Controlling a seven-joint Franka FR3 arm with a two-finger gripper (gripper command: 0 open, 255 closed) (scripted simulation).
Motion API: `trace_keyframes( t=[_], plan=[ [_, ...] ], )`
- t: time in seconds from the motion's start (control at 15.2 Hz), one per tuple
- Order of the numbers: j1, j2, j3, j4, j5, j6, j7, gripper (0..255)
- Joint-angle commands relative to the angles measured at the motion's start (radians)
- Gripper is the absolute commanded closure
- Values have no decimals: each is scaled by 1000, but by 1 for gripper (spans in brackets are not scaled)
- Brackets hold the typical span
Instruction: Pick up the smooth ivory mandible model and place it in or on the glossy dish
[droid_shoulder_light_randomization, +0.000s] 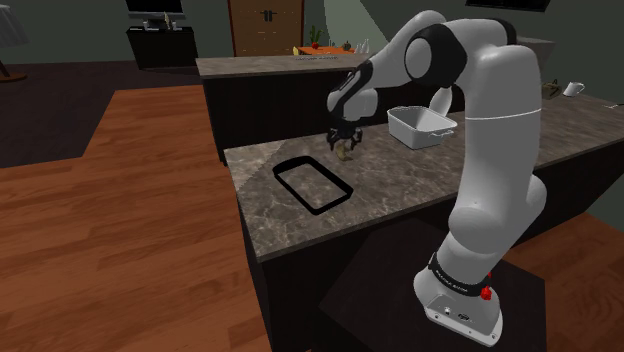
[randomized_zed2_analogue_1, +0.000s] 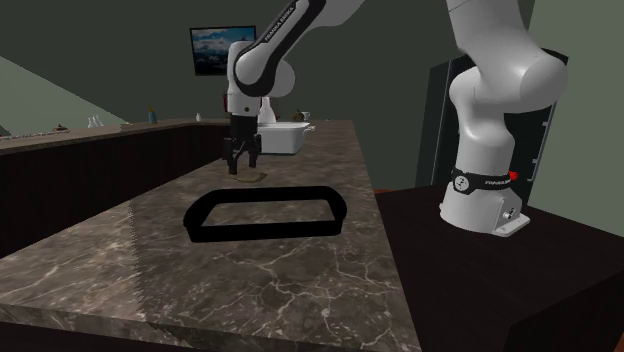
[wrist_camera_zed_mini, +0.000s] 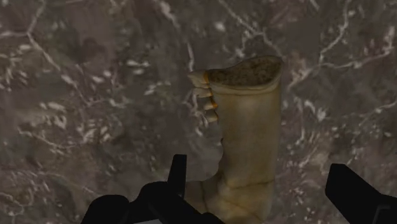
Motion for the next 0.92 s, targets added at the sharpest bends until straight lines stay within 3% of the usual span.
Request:
trace_keyframes(
  t=[0.0, 0.66, 0.73, 0.86],
  plan=[
    [-6, 26, 6, 6, 10, 18, -8, 0],
    [-12, 54, 14, 11, 21, 41, -16, 0],
    [-12, 54, 14, 11, 21, 41, -16, 255],
    [-12, 54, 14, 11, 21, 41, -16, 255]
  ],
)
